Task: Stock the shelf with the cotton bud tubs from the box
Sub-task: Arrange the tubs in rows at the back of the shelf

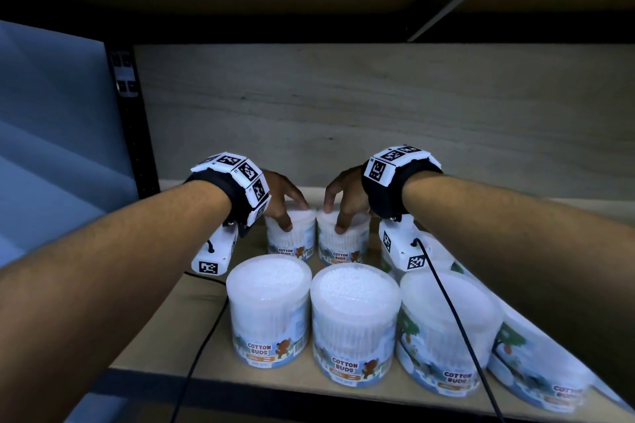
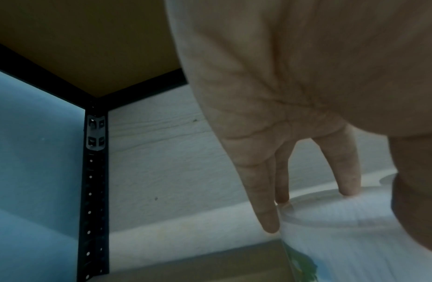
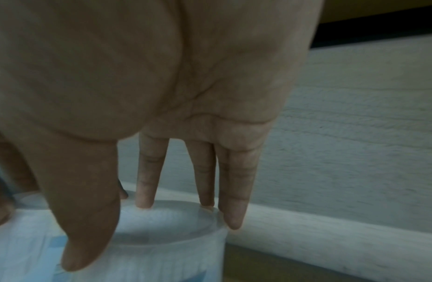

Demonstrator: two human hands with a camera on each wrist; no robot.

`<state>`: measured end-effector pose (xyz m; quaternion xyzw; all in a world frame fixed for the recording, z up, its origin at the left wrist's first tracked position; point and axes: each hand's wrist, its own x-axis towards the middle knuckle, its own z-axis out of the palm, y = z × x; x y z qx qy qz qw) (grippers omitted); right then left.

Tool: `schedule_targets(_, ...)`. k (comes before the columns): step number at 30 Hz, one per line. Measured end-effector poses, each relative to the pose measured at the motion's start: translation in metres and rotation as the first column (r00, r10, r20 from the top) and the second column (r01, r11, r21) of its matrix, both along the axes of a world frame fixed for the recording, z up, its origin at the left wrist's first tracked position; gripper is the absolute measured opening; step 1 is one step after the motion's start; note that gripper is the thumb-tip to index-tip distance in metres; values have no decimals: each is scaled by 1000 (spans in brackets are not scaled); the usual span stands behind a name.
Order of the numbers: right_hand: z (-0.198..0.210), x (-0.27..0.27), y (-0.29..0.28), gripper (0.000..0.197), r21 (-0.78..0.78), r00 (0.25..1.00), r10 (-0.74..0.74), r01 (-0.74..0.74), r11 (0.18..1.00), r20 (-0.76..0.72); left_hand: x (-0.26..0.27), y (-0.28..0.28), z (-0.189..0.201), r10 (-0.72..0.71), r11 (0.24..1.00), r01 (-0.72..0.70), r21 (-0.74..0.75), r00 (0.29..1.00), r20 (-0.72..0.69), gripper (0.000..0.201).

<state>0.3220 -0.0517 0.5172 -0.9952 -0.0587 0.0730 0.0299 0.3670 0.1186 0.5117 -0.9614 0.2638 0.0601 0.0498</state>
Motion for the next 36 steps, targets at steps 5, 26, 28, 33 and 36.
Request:
schedule_targets(5, -1, -1, 0, 51, -11, 1000, 14, -14, 1000, 15, -5, -1, 3, 2, 1000, -1, 6, 1000, -7, 61)
schedule_targets(26, 8, -53, 13, 44, -3, 1000, 5, -5, 1000, -19, -44, 17, 3, -4, 1000, 3, -31, 999, -50, 41)
schedule_targets(28, 8, -57, 15, 39, 13, 1000, 3, -3, 1000, -15, -46, 17, 3, 5, 1000, -6, -24, 998, -62, 40)
schedule_targets(33, 8, -64, 16, 33, 77, 999, -38, 40, 996, -33, -58, 15, 2, 14, 1000, -14, 11, 1000, -23, 44)
schedule_targets(36, 8, -67, 15, 32, 111, 998, -43, 48, 993, -48, -60, 15, 1, -2, 1000, 2, 17, 999, -35, 42)
